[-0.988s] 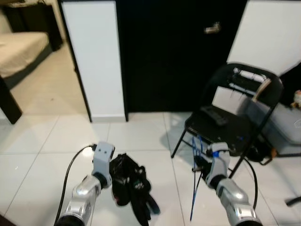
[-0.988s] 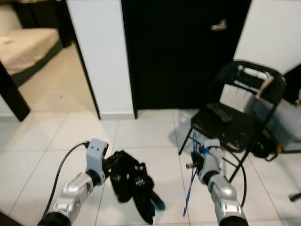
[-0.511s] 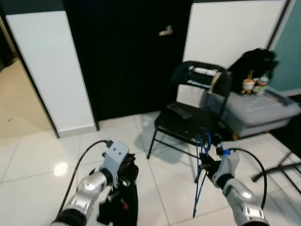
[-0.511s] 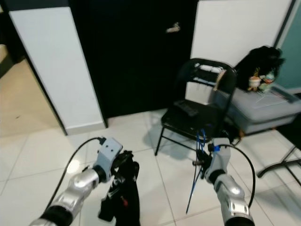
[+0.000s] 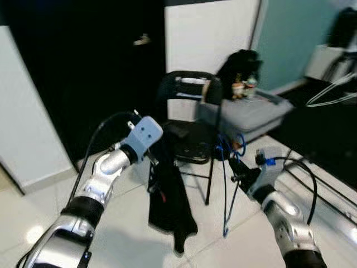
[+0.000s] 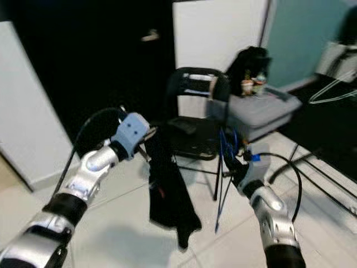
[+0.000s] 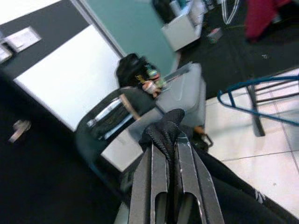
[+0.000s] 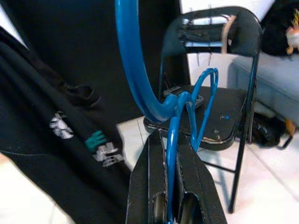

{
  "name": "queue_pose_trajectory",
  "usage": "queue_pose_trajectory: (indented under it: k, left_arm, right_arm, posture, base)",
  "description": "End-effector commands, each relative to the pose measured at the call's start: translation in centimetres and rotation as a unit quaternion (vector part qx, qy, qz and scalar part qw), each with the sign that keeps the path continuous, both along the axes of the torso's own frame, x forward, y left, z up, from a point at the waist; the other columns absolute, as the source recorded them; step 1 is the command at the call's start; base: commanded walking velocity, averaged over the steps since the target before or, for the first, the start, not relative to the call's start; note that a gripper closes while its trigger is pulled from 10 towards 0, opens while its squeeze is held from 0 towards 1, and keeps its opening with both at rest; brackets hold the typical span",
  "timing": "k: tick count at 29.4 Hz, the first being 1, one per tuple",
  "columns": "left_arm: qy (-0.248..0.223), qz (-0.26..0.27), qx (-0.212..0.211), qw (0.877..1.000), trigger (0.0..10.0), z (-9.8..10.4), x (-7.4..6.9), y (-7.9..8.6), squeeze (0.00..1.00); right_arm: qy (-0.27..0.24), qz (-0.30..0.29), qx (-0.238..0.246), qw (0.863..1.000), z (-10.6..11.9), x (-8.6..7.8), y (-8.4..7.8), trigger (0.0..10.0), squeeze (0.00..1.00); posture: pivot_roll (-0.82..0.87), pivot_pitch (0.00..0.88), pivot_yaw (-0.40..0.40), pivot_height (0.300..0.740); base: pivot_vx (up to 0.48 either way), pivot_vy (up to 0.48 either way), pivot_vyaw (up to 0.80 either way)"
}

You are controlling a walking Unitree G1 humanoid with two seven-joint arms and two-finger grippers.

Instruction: Hang hanger

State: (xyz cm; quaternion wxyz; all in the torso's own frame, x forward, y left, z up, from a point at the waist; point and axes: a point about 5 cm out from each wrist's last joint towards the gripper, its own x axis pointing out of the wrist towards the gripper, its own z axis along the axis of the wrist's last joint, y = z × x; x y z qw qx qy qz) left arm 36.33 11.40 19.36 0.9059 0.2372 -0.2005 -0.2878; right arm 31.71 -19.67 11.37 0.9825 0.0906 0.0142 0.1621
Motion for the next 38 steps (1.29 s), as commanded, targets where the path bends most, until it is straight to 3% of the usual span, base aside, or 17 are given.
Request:
queue_pose_trajectory:
  k: [1, 4, 10, 14, 15, 18, 20, 24, 25, 26, 27, 28, 30, 32, 38]
  left_arm:
    - [-0.007, 0.000, 0.007, 1.000, 10.0, 0.2, 0.1, 0.3, 0.00]
    - [-0.031, -0.009, 0.018, 0.999, 10.0, 0.8, -0.1, 0.1, 0.00]
    - [-0.053, -0.015, 0.071, 0.996, 10.0, 0.9, -0.2, 0.8, 0.00]
    - [-0.057, -0.015, 0.071, 0.996, 10.0, 1.2, -0.2, 1.0, 0.00]
    - [-0.064, -0.019, 0.070, 0.995, 10.0, 1.7, -0.2, 1.2, 0.00]
    - [-0.064, -0.019, 0.070, 0.995, 10.0, 1.7, -0.2, 1.2, 0.00]
    - [-0.095, -0.079, 0.062, 0.990, 10.0, 3.7, -1.1, 1.6, 0.00]
    - [-0.113, -0.110, 0.079, 0.984, 10.0, 4.5, -1.6, 1.8, 0.00]
    - [-0.131, -0.134, 0.113, 0.976, 10.0, 5.0, -2.0, 1.8, 0.00]
    - [-0.131, -0.134, 0.113, 0.976, 10.0, 5.0, -2.0, 1.8, 0.00]
    - [-0.148, -0.150, 0.153, 0.966, 10.0, 5.4, -2.3, 1.9, 0.00]
    - [-0.148, -0.150, 0.153, 0.966, 10.0, 5.4, -2.3, 1.9, 0.00]
    - [-0.169, -0.178, 0.218, 0.945, 10.0, 5.8, -2.7, 1.6, 0.00]
    - [-0.181, -0.197, 0.258, 0.928, 10.0, 5.8, -3.0, 1.2, 0.00]
    - [-0.181, -0.203, 0.293, 0.917, 10.0, 5.6, -3.1, 1.5, 0.00]
  right_arm:
    - [-0.013, -0.001, 0.006, 1.000, 0.9, 0.3, 0.0, 10.0, 0.00]
    - [-0.029, 0.008, 0.007, 1.000, 2.2, 0.2, 0.4, 10.0, 0.00]
    - [-0.054, 0.062, -0.088, 0.993, 3.6, -0.5, 1.3, 10.0, 0.00]
    - [-0.069, 0.079, -0.108, 0.989, 3.8, -0.9, 1.4, 10.0, 0.00]
    - [-0.078, 0.111, -0.141, 0.981, 3.7, -1.6, 1.5, 10.0, 0.00]
    - [-0.078, 0.111, -0.141, 0.981, 3.7, -1.6, 1.5, 10.0, 0.00]
    - [-0.092, 0.172, -0.162, 0.967, 4.3, -2.8, 0.7, 10.0, 0.00]
    - [-0.094, 0.194, -0.148, 0.965, 4.8, -3.4, 0.1, 10.0, 0.00]
    - [-0.098, 0.216, -0.126, 0.963, 5.4, -4.0, -0.4, 10.0, 0.00]
    - [-0.098, 0.216, -0.126, 0.963, 5.4, -4.0, -0.4, 10.0, 0.00]
    - [-0.098, 0.245, -0.111, 0.958, 5.8, -4.6, -0.5, 10.0, 0.00]
    - [-0.098, 0.245, -0.111, 0.958, 5.8, -4.6, -0.5, 10.0, 0.00]
    - [-0.088, 0.300, -0.086, 0.946, 6.0, -5.8, -0.3, 10.0, 0.00]
    - [-0.086, 0.335, -0.078, 0.935, 6.2, -6.5, -0.1, 10.0, 0.00]
    - [-0.085, 0.357, -0.068, 0.928, 6.8, -6.8, -0.7, 10.0, 0.00]
  posture:
    - [-0.12, 0.000, 0.072, 0.736]
    - [-0.12, 0.000, 0.064, 0.736]
    - [-0.13, 0.000, 0.072, 0.736]
    - [-0.13, 0.000, 0.071, 0.736]
    - [-0.13, 0.000, 0.067, 0.736]
    - [-0.13, 0.000, 0.067, 0.736]
    - [-0.13, 0.000, 0.062, 0.736]
    - [-0.13, 0.000, 0.062, 0.736]
    - [-0.13, 0.000, 0.061, 0.736]
    - [-0.13, 0.000, 0.061, 0.736]
    - [-0.12, 0.000, 0.063, 0.736]
    - [-0.12, 0.000, 0.063, 0.736]
    - [-0.11, 0.000, 0.064, 0.736]
    - [-0.11, 0.000, 0.063, 0.736]
    - [-0.10, 0.000, 0.062, 0.736]
  base:
    - [0.000, 0.000, -0.78]
    - [0.000, 0.000, -0.78]
    - [0.000, 0.000, -0.26]
    - [0.000, 0.000, 0.00]
    - [0.000, 0.000, 0.00]
    - [0.000, 0.000, 0.00]
    - [0.000, 0.000, 0.00]
    - [0.000, 0.000, 0.00]
    - [0.000, 0.000, 0.00]
    - [0.000, 0.000, 0.00]
    - [0.000, 0.000, 0.00]
    - [0.000, 0.000, 0.00]
    - [0.000, 0.000, 0.00]
    - [0.000, 0.000, 0.00]
    - [0.000, 0.000, -0.27]
